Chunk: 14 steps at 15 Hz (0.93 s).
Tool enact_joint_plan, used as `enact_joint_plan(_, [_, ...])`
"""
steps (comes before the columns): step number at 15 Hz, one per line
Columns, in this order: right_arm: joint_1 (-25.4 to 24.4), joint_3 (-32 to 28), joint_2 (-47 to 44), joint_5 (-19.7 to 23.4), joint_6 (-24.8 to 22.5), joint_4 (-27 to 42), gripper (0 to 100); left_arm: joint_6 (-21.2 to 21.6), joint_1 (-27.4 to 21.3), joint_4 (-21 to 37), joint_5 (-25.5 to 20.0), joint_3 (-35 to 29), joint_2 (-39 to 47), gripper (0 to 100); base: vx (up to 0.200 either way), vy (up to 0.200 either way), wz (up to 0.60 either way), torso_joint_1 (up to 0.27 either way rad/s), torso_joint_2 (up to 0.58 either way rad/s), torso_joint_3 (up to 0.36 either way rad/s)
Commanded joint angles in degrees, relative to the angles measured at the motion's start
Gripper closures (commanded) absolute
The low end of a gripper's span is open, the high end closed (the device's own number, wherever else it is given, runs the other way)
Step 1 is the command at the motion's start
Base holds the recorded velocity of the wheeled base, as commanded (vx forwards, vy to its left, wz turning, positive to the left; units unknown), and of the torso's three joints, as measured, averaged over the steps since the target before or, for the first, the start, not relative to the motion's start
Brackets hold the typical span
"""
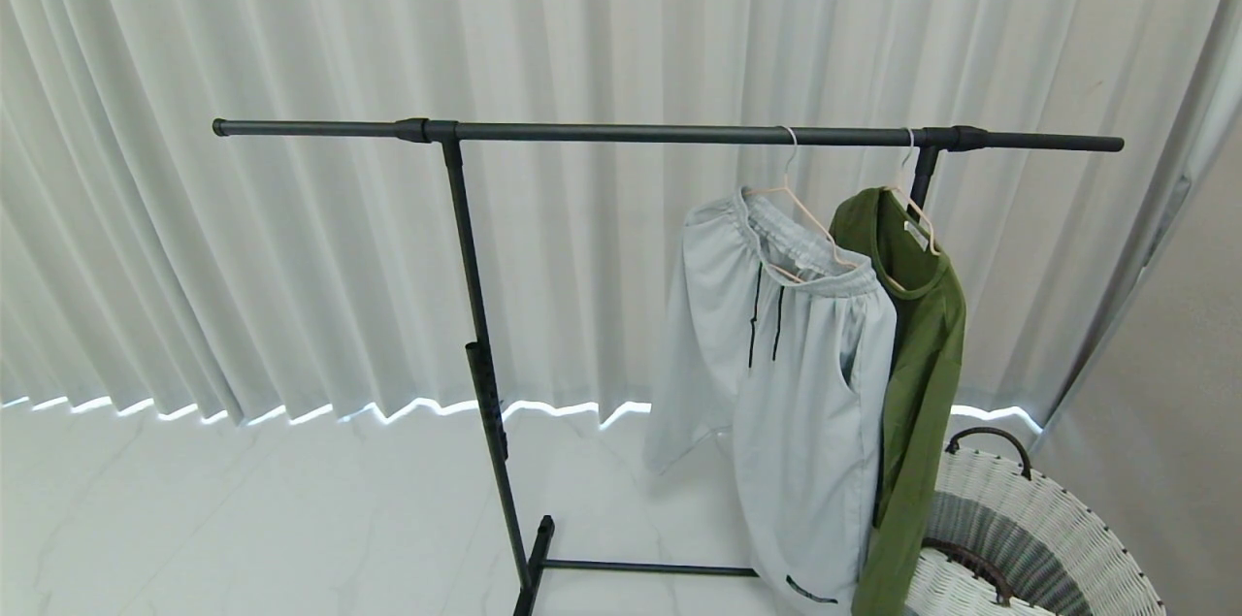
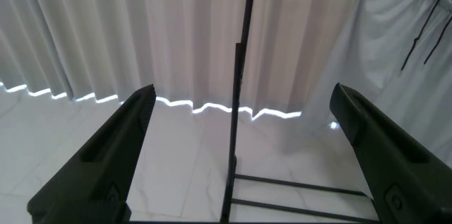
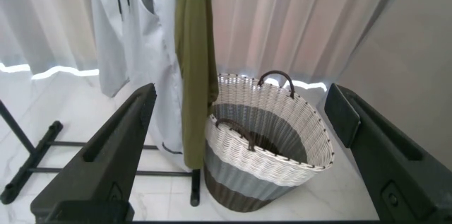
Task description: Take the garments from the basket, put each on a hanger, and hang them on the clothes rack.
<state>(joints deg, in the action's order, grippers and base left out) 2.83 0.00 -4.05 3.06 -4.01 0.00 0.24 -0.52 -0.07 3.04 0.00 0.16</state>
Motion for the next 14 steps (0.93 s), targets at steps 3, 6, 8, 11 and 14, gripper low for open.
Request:
enact_joint_plan(3, [-0.02, 0.00, -0.17, 0.02, -0.03, 0.00, 0, 0.02, 0.00, -0.01, 0.04, 0.00, -0.07, 0, 0.000, 0.000, 0.00, 0.000, 0.00, 0.000])
enact_joint_plan(6, [-0.02, 0.00, -0.17, 0.02, -0.03, 0.00, 0, -0.07, 0.00, -0.01, 0.04, 0.00, -0.07, 0, 0.000, 0.000, 0.00, 0.000, 0.00, 0.000])
enact_joint_plan(8, [-0.02, 0.00, -0.17, 0.02, -0.03, 0.00, 0, 0.02, 0.00, -0.01, 0.04, 0.00, -0.07, 0, 0.000, 0.000, 0.00, 0.000, 0.00, 0.000])
enact_joint_plan(11, [-0.02, 0.00, -0.17, 0.02, -0.03, 0.00, 0, 0.02, 0.00, -0.01, 0.04, 0.00, -0.07, 0, 0.000, 0.000, 0.00, 0.000, 0.00, 0.000])
enact_joint_plan(14, [-0.02, 0.00, -0.17, 0.02, -0.03, 0.00, 0, 0.02, 0.00, -0.01, 0.04, 0.00, -0.07, 0, 0.000, 0.000, 0.00, 0.000, 0.00, 0.000])
